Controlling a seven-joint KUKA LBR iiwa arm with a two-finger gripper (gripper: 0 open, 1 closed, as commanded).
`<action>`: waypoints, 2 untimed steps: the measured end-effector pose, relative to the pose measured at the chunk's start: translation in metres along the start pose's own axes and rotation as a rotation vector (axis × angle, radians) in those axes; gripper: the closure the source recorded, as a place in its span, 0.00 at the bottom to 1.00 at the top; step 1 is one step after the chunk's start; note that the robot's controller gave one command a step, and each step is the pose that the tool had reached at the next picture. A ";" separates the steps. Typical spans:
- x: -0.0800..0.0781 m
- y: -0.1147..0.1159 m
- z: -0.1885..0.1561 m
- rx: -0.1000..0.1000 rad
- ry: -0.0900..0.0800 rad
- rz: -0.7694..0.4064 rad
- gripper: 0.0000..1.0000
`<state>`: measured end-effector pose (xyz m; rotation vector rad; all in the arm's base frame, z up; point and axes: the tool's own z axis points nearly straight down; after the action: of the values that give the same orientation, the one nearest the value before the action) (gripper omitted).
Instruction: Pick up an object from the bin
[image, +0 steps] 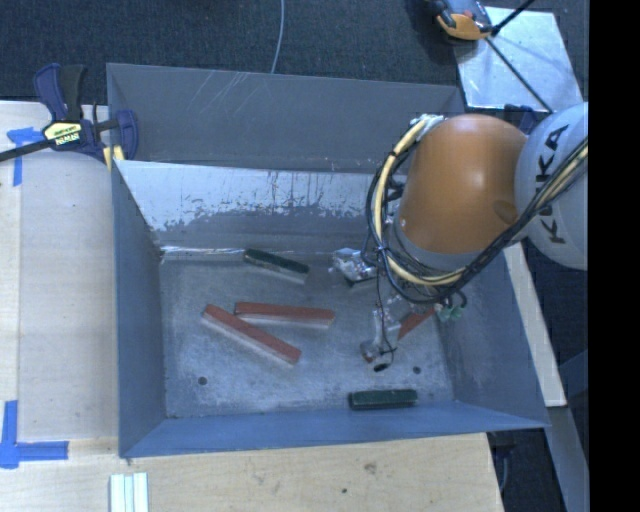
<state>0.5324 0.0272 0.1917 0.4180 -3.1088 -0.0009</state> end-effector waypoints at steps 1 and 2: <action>-0.006 0.021 0.033 0.005 -0.018 -0.092 0.00; 0.005 0.102 0.122 0.000 -0.008 0.148 1.00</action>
Offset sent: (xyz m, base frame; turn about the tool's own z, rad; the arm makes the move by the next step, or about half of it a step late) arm -0.0331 0.0965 -0.1217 0.1491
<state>0.4999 0.1244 0.0703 0.1873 -3.1393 -0.0023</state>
